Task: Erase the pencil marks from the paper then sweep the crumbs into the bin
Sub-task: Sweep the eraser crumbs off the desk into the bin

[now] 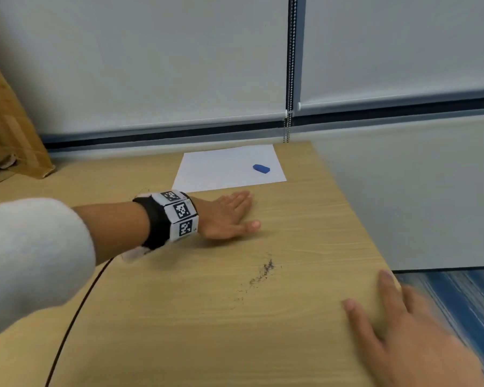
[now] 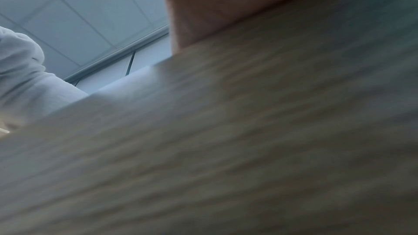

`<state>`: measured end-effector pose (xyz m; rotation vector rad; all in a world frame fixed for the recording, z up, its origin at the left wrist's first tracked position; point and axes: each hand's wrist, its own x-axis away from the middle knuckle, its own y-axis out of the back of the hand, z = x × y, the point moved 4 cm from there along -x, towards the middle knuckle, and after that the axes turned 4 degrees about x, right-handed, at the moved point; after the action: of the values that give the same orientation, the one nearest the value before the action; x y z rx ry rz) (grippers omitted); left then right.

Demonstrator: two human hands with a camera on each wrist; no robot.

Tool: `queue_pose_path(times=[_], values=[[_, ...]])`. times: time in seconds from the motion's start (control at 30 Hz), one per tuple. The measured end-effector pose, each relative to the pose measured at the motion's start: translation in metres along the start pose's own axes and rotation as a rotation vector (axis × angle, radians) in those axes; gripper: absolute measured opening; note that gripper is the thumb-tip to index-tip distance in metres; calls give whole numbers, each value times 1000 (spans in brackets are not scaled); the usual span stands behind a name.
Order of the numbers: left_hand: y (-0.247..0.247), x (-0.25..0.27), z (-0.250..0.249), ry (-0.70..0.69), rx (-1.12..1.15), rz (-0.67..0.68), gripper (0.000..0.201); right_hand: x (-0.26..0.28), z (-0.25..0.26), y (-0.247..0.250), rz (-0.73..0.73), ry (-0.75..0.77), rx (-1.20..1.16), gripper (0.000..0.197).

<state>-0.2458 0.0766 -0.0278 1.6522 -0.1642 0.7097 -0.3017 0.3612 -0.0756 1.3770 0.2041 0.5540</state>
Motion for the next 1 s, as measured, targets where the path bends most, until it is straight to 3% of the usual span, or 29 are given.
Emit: queue_pose_path(times=[0.1, 0.33, 0.47, 0.53, 0.63, 0.73, 0.87, 1.0], values=[[-2, -17, 6, -13, -89, 18, 95, 2, 1, 2, -11, 15, -11, 96], [-37, 16, -58, -399, -283, 74, 97, 3, -1, 1, -24, 32, -6, 97], [-45, 54, -65, -515, -146, -45, 97, 5, 0, 4, -13, 23, -28, 94], [-51, 75, -40, -361, 29, -150, 96, 5, -1, 4, -11, 18, -30, 94], [-81, 117, 15, 105, 248, -233, 112, 2, -3, 0, 7, 39, -29, 96], [-126, 161, 38, 477, 356, -112, 128, 0, -4, -4, 3, 34, -23, 97], [-141, 160, 16, 561, 375, -41, 137, -1, -1, -6, 6, 16, 3, 97], [-117, 114, -44, 367, 368, -68, 112, -1, -1, -4, 17, -1, 10, 100]])
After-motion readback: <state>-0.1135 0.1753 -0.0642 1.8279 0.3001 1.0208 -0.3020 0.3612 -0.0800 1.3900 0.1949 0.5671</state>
